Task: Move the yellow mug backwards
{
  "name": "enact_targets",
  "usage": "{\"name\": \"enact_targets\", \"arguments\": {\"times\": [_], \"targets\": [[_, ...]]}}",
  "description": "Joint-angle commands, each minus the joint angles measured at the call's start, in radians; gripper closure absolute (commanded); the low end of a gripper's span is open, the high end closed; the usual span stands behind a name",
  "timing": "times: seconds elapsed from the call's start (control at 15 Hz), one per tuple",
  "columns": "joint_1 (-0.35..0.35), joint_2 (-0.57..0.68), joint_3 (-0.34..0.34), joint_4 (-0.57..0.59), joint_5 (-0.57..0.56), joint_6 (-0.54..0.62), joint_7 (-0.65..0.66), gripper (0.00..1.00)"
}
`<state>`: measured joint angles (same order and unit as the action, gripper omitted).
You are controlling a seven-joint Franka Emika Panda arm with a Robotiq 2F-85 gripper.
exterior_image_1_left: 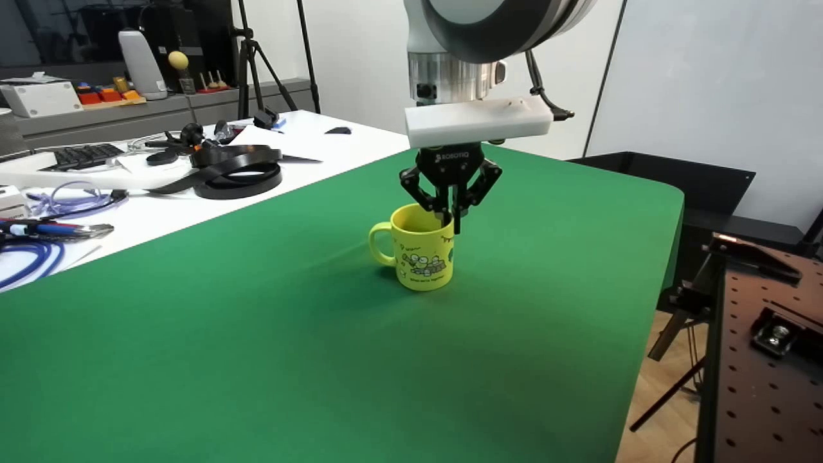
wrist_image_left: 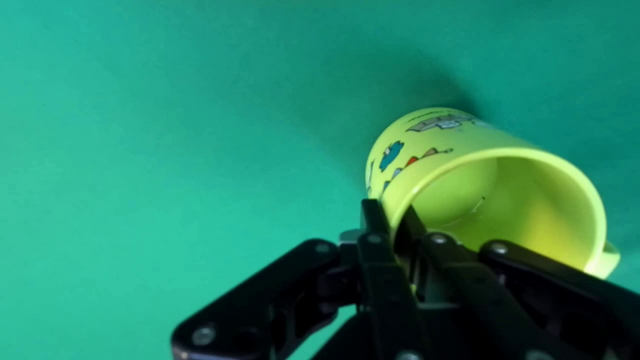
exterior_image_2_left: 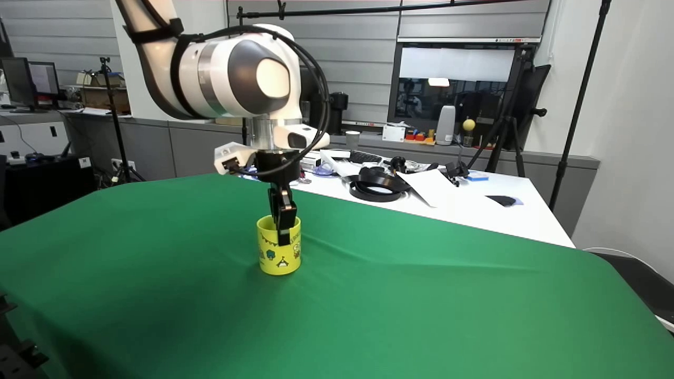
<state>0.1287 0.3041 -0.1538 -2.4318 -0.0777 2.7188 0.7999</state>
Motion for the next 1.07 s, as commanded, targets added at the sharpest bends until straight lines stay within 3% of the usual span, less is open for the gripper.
{"name": "enact_targets", "arguments": {"times": [0.0, 0.93, 1.0], "targets": [[-0.009, -0.004, -0.005, 0.037, 0.011, -0.005, -0.005, 0.97], [-0.052, 0.149, 0.012, 0.217, 0.171, 0.009, -0.045, 0.97], [-0.048, 0.152, 0.008, 0.224, 0.167, 0.007, -0.043, 0.64]]}}
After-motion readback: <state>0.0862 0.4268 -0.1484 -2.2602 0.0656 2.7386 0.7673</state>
